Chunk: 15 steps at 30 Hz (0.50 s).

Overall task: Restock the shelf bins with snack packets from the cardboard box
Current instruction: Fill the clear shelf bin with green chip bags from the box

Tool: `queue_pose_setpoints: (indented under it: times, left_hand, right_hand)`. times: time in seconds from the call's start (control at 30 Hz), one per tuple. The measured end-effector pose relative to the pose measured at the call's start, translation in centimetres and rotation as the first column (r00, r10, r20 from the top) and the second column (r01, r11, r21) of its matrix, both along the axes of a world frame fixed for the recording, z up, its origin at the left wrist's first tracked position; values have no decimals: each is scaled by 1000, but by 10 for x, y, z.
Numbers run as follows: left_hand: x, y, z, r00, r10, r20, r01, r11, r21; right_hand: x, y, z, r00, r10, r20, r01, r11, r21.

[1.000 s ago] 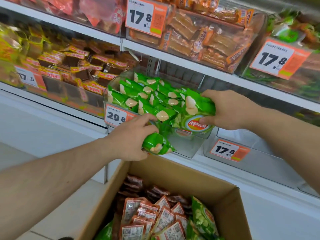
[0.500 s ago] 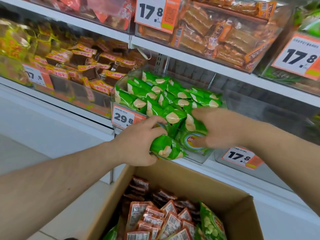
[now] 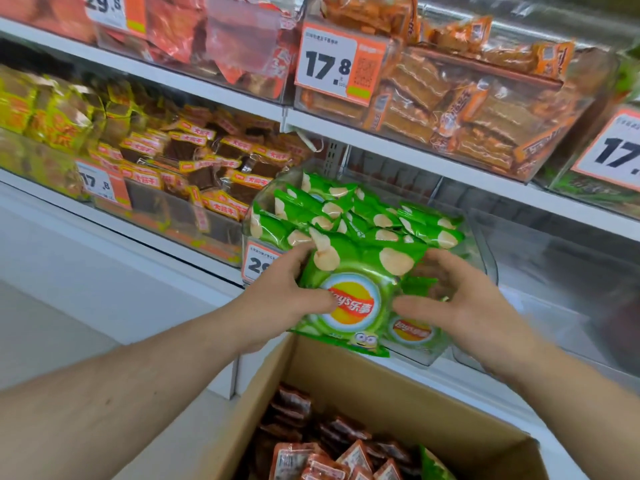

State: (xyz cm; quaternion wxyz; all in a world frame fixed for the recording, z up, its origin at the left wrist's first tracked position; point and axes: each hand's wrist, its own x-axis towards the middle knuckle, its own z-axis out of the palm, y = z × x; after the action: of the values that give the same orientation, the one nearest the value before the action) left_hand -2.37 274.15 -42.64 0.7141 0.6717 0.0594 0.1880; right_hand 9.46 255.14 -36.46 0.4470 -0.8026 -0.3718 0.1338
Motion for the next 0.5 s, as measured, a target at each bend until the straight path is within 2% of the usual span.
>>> queue_pose_setpoints:
  times: [0.07, 0.2, 0.33, 0.4, 0.5]
  left_hand:
    - [2, -5, 4, 1000, -11, -2, 10, 997, -74]
    - [5, -8, 7, 999, -28, -19, 27, 995, -93]
    - [-1, -12, 5, 995, -69, -76, 60, 991, -123]
    - [-6, -19, -3, 983, -98, -156, 85, 992, -90]
    - [-15, -24, -24, 944, -102, -314, 113, 993, 16]
  right_hand:
    - [-8, 7, -6, 985, 41, -168, -39, 999, 16]
    - [-15, 18, -9, 947, 40, -318, -16, 997, 77]
    - [-21, 16, -17, 937, 17, -349, 16, 996, 93]
    - [-31, 11, -33, 943, 34, -332, -13, 998, 64]
    - [-47, -4, -67, 939, 47, -342, -91, 990, -112]
